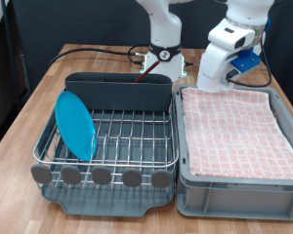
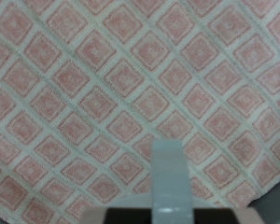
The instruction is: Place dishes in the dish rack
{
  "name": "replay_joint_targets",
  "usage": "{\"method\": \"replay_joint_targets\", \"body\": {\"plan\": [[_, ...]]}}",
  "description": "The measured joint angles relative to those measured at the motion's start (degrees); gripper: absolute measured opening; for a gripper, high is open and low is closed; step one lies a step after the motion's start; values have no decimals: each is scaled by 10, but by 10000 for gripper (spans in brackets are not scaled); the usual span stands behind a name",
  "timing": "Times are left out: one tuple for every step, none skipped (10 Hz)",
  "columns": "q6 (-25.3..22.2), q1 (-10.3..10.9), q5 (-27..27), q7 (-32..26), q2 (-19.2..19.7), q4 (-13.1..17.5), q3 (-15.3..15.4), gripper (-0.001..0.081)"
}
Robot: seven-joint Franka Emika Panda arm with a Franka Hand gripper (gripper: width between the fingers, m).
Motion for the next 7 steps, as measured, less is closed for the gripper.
{"method": "replay_joint_targets", "body": {"plan": [[-8, 0, 8, 0, -4, 9, -5, 71], [-17, 0, 18, 0, -5, 20, -11, 71], [-32, -1, 26, 0, -5, 33, -18, 71], [-46, -2, 31, 0, -3, 48, -25, 71], [-54, -4, 32, 8, 1, 64, -32, 71], [-56, -6, 32, 17, 8, 83, -39, 71], [-55, -7, 32, 15, 19, 103, -44, 71]]}}
